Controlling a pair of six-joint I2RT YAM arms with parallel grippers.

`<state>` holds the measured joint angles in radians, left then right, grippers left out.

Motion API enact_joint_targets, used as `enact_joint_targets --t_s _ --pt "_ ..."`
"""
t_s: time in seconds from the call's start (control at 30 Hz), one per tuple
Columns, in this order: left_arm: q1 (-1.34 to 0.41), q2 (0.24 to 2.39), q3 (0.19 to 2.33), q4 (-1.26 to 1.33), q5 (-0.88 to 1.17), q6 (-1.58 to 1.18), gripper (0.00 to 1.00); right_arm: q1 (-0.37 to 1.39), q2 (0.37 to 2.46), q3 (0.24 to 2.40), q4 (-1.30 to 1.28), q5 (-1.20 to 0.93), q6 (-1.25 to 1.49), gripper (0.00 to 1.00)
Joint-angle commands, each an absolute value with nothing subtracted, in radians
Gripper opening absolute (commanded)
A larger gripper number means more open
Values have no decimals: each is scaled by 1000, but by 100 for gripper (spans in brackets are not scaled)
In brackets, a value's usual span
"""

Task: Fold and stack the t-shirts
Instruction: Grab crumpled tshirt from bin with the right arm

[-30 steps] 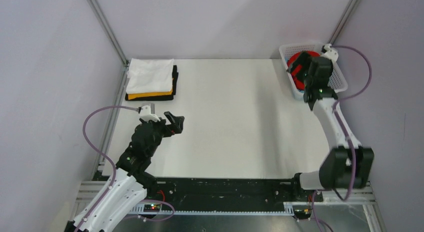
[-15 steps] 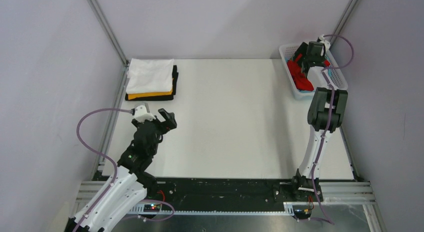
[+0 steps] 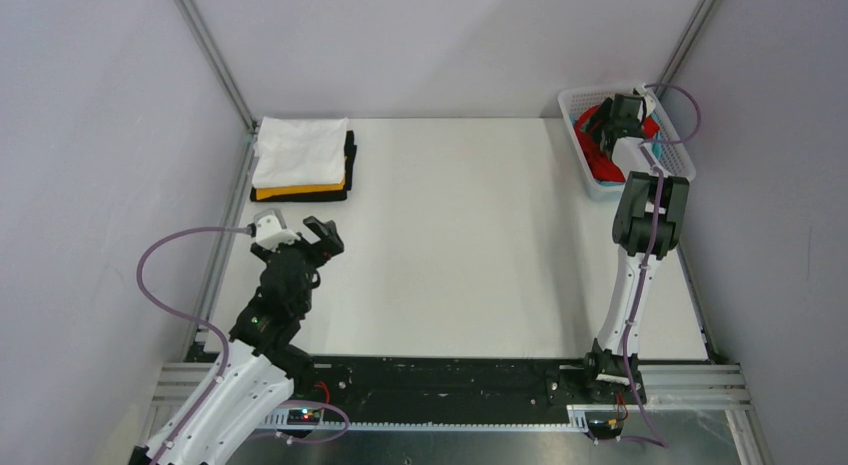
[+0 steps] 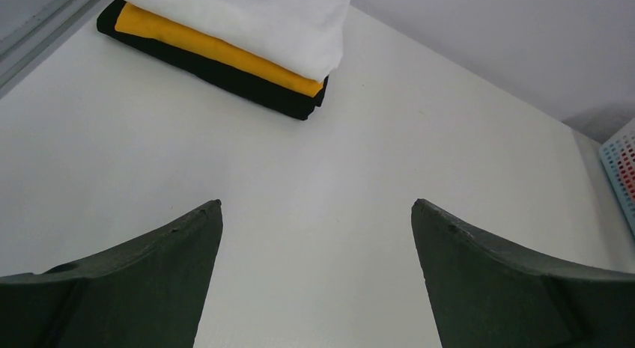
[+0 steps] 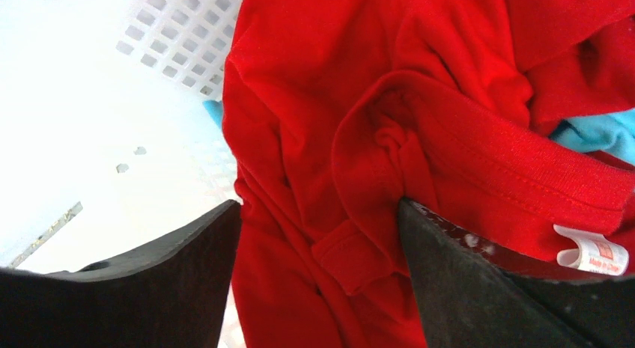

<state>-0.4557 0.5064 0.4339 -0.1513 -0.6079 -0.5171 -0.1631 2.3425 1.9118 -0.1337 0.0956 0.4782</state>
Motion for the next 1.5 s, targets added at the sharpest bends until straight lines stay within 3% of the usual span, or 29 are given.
enact_joint_targets --t_s 0.0,0.17,0.23,0.37,0.43,0.67,1.0,1.33,1.47 --pt "-453 486 469 -134 -655 -526 100 -166 2411 1991 -105 62 531 67" --pt "-453 462 466 -147 -658 -526 100 -168 2474 2096 -130 17 550 59" --pt "-453 450 466 -155 -662 -528 100 -169 2478 2102 -115 14 559 48" --pt "-453 425 466 -168 -667 -529 100 -174 2476 2100 -82 20 567 6" --pt "-452 415 467 -173 -669 -528 100 -179 2469 2100 -70 26 573 0" --pt "-453 395 469 -185 -664 -532 100 -196 2378 2064 31 -39 534 0" --pt "-453 386 472 -199 -629 -552 100 -195 2033 1806 277 -87 439 0" --pt "-453 328 459 -241 -589 -588 100 -178 1763 1739 248 -213 406 0" --pt "-453 306 455 -245 -582 -598 100 -92 1670 1796 161 -244 280 0"
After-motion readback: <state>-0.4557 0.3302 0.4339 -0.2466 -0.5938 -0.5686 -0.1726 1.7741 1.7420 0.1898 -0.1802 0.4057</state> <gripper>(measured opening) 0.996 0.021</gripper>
